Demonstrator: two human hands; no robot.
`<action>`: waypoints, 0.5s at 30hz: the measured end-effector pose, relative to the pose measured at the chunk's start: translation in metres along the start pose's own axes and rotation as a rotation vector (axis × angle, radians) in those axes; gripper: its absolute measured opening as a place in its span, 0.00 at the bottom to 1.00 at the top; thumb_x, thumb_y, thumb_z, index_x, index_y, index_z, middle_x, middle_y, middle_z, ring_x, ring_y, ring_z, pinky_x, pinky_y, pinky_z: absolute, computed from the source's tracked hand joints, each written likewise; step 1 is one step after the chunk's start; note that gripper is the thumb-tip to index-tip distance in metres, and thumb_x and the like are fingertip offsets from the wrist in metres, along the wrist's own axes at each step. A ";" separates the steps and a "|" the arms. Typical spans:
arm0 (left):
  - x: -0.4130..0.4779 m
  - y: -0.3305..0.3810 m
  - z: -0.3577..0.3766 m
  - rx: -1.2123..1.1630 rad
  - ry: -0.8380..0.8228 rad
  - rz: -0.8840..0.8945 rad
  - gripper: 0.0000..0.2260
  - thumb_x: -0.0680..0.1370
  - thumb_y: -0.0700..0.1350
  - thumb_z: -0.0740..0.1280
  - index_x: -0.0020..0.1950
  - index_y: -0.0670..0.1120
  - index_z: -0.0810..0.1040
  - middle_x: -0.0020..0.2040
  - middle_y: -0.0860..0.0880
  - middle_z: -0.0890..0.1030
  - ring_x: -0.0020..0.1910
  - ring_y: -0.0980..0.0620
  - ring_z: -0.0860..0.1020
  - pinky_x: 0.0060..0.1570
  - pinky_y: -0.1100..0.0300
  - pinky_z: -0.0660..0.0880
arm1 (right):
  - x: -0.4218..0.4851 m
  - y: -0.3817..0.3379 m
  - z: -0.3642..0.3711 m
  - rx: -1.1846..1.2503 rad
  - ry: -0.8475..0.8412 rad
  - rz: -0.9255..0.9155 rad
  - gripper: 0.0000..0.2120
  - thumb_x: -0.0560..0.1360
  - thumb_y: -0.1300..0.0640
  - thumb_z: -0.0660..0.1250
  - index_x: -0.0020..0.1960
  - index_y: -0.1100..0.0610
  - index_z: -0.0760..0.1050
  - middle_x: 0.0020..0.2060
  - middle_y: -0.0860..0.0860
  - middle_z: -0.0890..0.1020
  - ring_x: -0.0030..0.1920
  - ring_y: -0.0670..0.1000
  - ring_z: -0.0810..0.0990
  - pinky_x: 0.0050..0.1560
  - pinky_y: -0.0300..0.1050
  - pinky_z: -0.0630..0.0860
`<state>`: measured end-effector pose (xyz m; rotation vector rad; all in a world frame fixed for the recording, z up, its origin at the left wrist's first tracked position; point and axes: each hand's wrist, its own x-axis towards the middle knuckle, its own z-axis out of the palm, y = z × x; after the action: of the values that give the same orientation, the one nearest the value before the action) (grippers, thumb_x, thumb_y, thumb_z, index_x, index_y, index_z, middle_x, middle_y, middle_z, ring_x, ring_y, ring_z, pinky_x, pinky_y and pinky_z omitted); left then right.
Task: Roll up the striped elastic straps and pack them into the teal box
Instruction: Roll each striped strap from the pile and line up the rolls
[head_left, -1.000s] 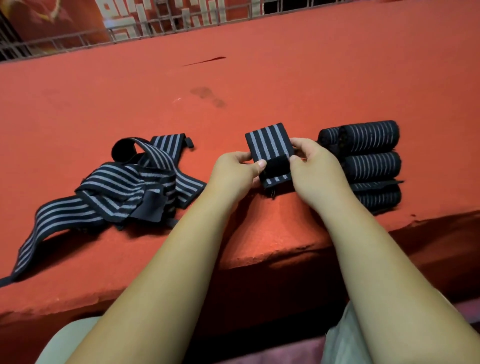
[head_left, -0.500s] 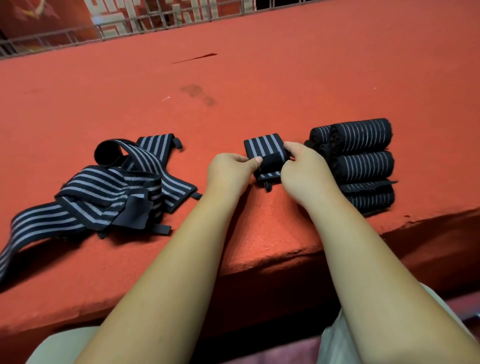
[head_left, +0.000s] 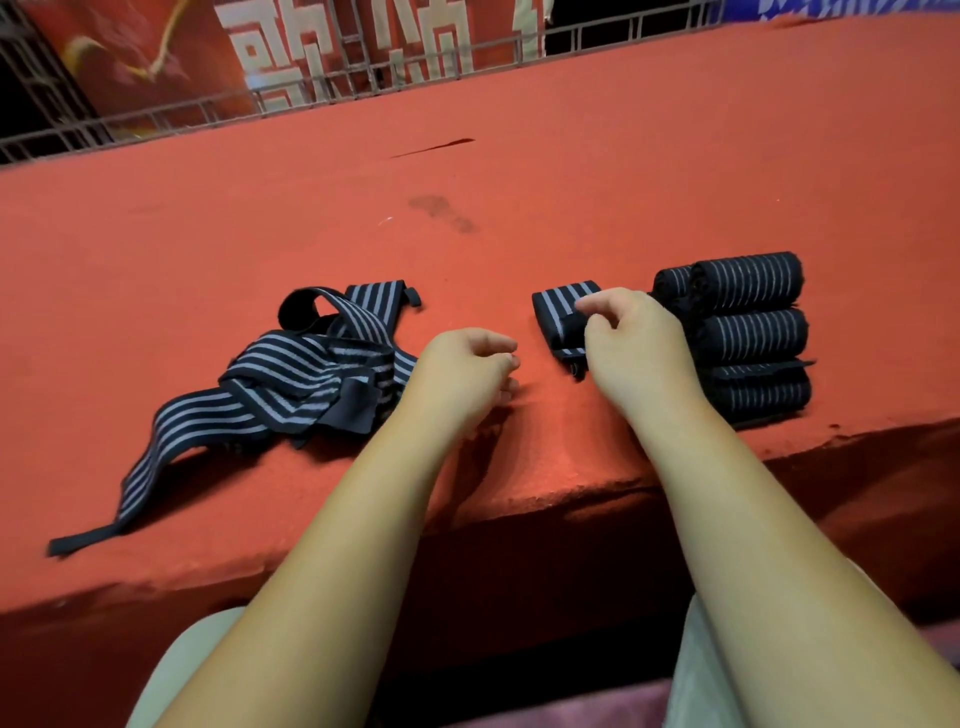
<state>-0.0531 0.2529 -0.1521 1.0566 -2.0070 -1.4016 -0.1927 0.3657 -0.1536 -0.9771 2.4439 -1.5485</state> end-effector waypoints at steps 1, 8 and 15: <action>-0.006 0.001 -0.007 -0.018 0.018 0.015 0.10 0.84 0.35 0.66 0.52 0.49 0.84 0.49 0.43 0.88 0.40 0.49 0.85 0.43 0.53 0.85 | -0.003 -0.004 0.003 0.017 -0.010 -0.025 0.18 0.82 0.61 0.60 0.63 0.48 0.84 0.62 0.47 0.82 0.60 0.49 0.80 0.60 0.45 0.76; -0.037 -0.013 -0.067 0.115 0.329 0.087 0.07 0.79 0.41 0.73 0.52 0.53 0.87 0.39 0.53 0.87 0.32 0.58 0.82 0.39 0.56 0.82 | -0.017 -0.022 0.038 0.068 -0.193 -0.131 0.11 0.81 0.56 0.66 0.52 0.45 0.86 0.48 0.40 0.85 0.38 0.39 0.80 0.41 0.37 0.72; -0.055 -0.038 -0.114 0.451 0.490 0.163 0.16 0.78 0.44 0.75 0.64 0.53 0.83 0.60 0.58 0.83 0.57 0.57 0.80 0.61 0.58 0.76 | -0.031 -0.040 0.075 0.103 -0.361 -0.197 0.09 0.82 0.56 0.68 0.55 0.46 0.87 0.40 0.36 0.82 0.38 0.30 0.77 0.37 0.24 0.66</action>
<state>0.0762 0.2260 -0.1429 1.2395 -2.0077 -0.5385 -0.1199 0.3137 -0.1644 -1.3752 2.0555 -1.3853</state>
